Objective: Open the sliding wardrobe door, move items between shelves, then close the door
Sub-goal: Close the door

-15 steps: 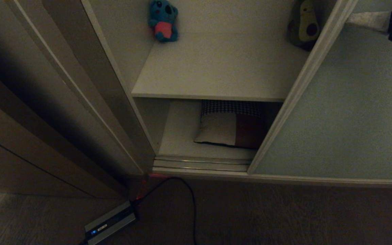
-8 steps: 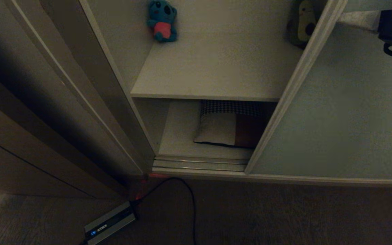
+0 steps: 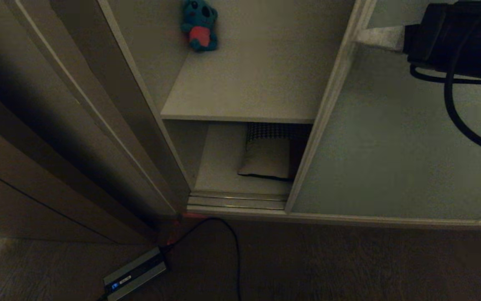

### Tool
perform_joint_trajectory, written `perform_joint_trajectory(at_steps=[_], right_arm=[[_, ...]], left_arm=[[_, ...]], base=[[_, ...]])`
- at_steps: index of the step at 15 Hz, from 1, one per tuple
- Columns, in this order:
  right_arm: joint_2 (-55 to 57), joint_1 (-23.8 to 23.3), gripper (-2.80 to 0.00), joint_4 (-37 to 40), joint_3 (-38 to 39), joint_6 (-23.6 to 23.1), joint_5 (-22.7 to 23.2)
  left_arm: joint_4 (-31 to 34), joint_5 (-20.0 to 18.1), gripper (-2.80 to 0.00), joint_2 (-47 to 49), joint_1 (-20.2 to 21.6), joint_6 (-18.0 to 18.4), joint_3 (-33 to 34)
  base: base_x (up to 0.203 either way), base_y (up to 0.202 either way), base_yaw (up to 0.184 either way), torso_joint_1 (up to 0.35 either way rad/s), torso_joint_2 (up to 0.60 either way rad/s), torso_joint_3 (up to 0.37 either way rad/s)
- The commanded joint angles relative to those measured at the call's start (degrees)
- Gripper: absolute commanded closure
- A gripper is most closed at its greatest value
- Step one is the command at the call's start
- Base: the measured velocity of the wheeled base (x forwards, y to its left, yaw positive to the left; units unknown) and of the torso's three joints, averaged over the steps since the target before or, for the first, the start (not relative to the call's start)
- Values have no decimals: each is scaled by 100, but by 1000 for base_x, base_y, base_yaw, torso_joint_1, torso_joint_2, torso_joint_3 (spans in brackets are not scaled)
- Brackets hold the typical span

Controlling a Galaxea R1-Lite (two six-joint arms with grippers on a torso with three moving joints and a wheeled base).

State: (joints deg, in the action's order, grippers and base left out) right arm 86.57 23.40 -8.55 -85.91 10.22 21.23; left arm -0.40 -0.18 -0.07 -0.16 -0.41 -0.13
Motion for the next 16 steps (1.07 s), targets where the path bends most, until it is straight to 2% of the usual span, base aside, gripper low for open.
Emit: perform_joint_trajectory(at_steps=[1,5,6,7,12,16], right_arm=[[-86,254,0,-9,8,3,5],[-1156,245,0,160,376,19,11],[-1511,145,0,189,625,11,5],[-1847,-154,0,217,933,11,3],[-3138,-2758,0,220,2530,31,2],[-3623,-5233,0,229,3315,68,-5]], left_arm=[[-4,1,0,-1,-2,-2,1],[-4,1,0,-1,-2,-2,2],[-4,1,0,-1,-2,-2,4],[-4,1,0,-1,-2,-2,4],[-4,1,0,-1,-2,-2,3],[-4,1,0,-1,-2,-2,3]], base=[[0,0,0,0,0,0],[0,0,0,0,0,0],[0,0,0,0,0,0],[0,0,0,0,0,0],[0,0,0,0,0,0],[0,0,0,0,0,0]])
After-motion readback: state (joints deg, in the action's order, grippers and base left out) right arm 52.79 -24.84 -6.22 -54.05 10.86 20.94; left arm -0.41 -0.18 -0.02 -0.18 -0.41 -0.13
